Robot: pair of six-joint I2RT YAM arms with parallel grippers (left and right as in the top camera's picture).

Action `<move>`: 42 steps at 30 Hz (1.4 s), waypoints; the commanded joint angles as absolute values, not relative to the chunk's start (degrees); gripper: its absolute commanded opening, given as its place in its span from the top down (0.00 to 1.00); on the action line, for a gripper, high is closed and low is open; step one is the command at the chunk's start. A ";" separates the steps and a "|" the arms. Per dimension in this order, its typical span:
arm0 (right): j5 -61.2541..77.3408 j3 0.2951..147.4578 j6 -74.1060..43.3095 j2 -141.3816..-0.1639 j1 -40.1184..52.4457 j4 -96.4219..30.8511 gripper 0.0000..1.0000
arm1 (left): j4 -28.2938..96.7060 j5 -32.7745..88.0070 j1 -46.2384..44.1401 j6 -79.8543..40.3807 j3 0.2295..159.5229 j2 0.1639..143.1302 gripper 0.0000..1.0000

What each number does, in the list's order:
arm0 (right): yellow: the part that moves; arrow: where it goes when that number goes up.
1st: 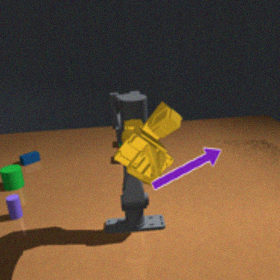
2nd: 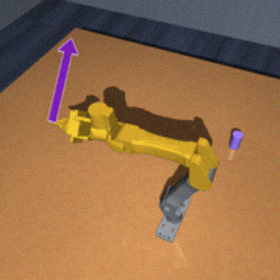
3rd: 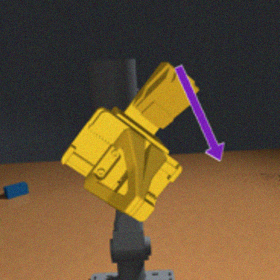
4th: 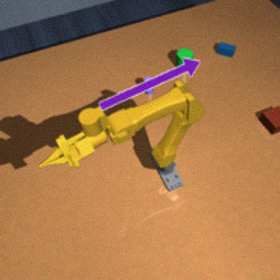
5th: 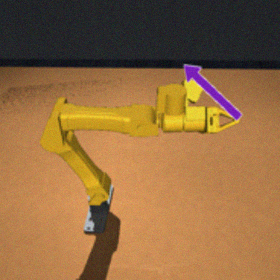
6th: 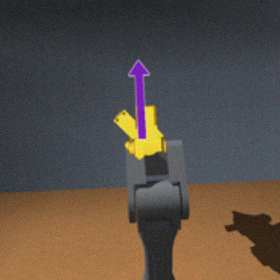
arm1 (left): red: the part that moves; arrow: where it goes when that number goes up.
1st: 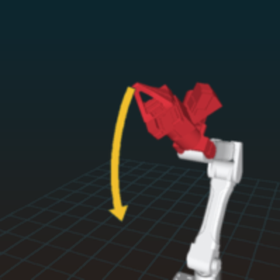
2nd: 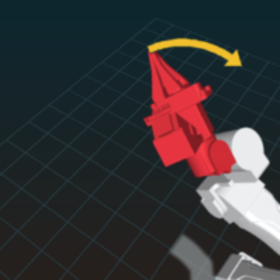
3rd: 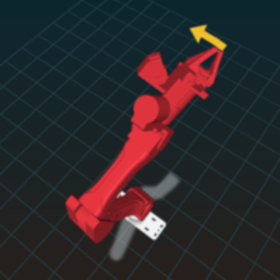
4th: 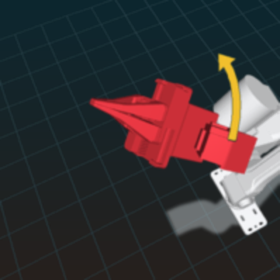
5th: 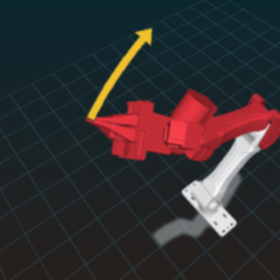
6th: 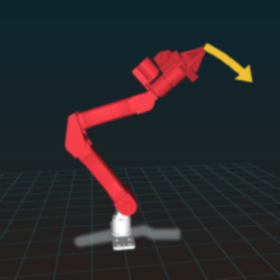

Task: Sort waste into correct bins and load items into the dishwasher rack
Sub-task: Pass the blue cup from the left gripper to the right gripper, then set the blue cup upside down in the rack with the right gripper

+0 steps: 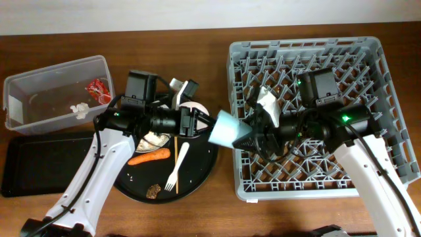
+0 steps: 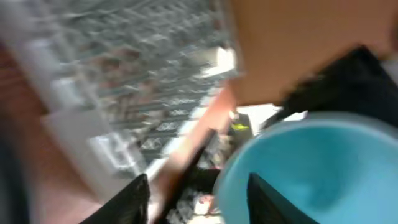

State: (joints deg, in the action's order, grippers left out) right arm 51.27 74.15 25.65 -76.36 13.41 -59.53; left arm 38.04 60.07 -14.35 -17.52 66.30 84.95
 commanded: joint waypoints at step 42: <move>2.98 82.32 -3.75 -93.51 -24.47 -75.81 0.58 | 54.54 11.07 -10.00 -16.56 66.63 84.29 0.44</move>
State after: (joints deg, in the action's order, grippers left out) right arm 3.79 79.66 -3.25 -92.88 -24.36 -74.76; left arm 54.46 11.66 -10.04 -17.50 66.32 84.95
